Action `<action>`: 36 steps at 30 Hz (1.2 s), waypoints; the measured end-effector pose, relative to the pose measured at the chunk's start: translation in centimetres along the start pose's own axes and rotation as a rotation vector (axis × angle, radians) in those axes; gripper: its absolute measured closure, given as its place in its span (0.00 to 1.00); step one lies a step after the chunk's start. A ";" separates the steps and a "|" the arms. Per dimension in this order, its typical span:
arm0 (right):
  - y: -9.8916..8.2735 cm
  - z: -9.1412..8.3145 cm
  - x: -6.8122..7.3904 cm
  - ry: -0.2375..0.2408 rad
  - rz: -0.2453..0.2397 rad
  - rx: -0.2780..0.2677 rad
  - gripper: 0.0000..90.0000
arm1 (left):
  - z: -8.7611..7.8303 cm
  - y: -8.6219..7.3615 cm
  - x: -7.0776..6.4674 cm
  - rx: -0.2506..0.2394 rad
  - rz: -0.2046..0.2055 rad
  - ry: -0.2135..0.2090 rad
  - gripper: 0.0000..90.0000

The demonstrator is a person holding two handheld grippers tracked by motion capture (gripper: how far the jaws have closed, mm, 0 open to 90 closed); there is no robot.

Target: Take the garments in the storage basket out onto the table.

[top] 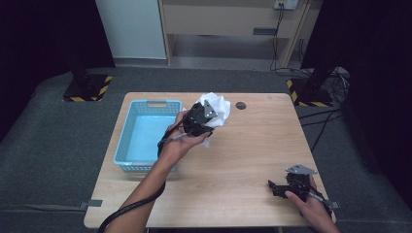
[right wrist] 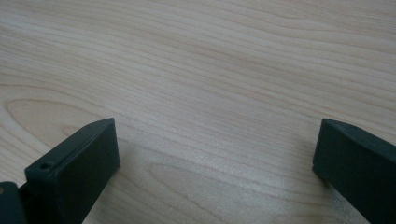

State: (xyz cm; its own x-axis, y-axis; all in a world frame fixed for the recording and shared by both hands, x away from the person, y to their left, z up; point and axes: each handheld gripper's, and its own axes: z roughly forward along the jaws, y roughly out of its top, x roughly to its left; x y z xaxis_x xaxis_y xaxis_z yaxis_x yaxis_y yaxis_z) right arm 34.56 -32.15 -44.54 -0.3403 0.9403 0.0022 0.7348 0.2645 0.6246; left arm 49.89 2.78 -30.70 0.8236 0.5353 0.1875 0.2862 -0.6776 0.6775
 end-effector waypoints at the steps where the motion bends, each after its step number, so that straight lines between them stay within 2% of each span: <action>1: 0.0 0.0 0.0 0.000 0.000 0.000 0.00 | 0.1 0.0 0.0 0.001 0.001 -0.001 0.60; 16: 0.0 0.0 0.0 0.000 0.000 -0.001 0.00 | 2.1 0.0 -1.0 0.023 0.015 -0.011 0.60; 36: 0.0 0.0 0.0 0.000 0.000 -0.001 0.00 | 6.4 -1.1 -2.1 0.071 0.007 -0.041 0.60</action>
State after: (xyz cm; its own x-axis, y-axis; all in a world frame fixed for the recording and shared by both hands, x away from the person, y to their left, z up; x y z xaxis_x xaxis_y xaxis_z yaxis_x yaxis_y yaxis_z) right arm 34.56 -32.14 -44.55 -0.3401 0.9404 0.0018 0.7344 0.2644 0.6251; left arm 51.05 -0.84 -36.40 0.8449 0.5100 0.1616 0.3129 -0.7161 0.6239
